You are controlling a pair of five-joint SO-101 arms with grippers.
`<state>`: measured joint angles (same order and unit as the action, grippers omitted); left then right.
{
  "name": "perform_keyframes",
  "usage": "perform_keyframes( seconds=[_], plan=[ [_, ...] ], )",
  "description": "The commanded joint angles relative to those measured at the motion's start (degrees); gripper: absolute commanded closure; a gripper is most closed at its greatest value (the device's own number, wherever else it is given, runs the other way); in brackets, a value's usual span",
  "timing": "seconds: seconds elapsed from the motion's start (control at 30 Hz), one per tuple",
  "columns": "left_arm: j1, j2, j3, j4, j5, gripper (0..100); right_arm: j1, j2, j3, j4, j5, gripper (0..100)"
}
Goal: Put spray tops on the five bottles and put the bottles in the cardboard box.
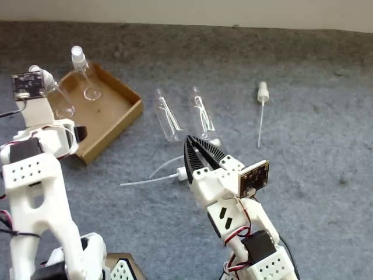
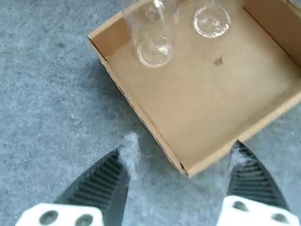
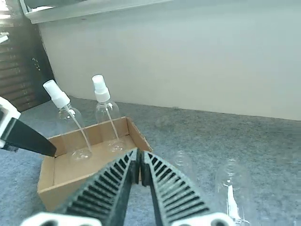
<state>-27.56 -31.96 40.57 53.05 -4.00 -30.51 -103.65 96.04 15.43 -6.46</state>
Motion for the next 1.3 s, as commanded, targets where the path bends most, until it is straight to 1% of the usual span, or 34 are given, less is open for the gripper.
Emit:
perform_keyframes(
  seconds=[0.0, 0.1, 0.23, 0.4, 0.53, 0.7, 0.77, 0.9, 1.0, 1.13, 1.27],
  plan=[
    [6.7, -9.1, -0.5, 11.5, -0.4, 73, 2.1, -1.0, 5.3, 5.9, 0.4, 99.2],
    [11.7, -14.5, -0.5, 17.1, -0.4, 73, 5.4, -0.7, -1.7, 12.6, 0.4, 99.2],
    [18.9, -19.3, -0.4, 21.4, -0.1, 73, 10.9, -0.7, -8.4, 19.7, 0.4, 99.2],
    [28.4, -19.4, -0.4, 25.0, 0.0, 73, 11.7, -0.6, -11.4, 23.8, 0.4, 99.2],
    [32.0, -18.4, -0.4, 25.3, 0.0, 73, 11.9, -0.6, -11.9, 28.4, 0.4, 99.1],
    [35.6, -18.2, -0.4, 25.2, 0.0, 73, 13.8, -0.6, -12.0, 29.0, 0.5, 99.1],
    [37.0, -18.2, -0.7, 25.1, 0.0, 76, 14.5, -0.6, -12.0, 29.0, 0.5, 99.1],
    [41.3, -18.2, -0.8, 25.1, 0.0, 86, 16.2, -0.6, -11.9, 31.1, 0.5, 99.1],
    [45.8, -18.2, -0.8, 25.0, 0.0, 90, 20.8, -0.7, -11.8, 31.2, 0.5, 99.1],
    [50.1, -18.2, -0.9, 24.9, 0.4, 85, 27.6, -1.2, -11.6, 31.0, 0.5, 99.1],
    [52.0, -18.2, -0.9, 23.1, 5.2, 77, 30.4, -1.3, -9.5, 31.2, 0.5, 99.1]
  ],
)
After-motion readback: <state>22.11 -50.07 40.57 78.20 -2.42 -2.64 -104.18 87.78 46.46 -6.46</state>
